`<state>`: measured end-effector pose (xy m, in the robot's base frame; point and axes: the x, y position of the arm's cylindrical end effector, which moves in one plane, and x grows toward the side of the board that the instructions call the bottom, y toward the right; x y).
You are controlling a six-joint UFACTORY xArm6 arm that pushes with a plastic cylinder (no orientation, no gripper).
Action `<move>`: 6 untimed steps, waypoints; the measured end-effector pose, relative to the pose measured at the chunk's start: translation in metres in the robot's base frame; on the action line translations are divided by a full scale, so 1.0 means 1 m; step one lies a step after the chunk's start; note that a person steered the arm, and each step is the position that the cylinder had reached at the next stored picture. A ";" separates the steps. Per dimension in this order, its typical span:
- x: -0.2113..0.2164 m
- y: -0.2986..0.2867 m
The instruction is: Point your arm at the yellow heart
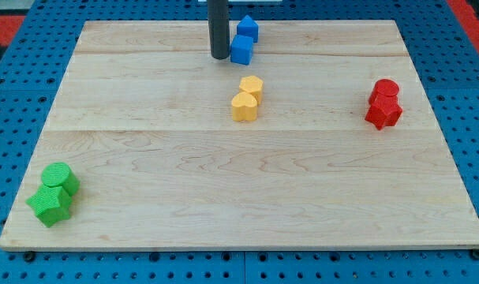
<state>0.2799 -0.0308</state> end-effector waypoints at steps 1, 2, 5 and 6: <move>0.000 0.006; -0.001 0.006; 0.035 -0.027; 0.073 -0.035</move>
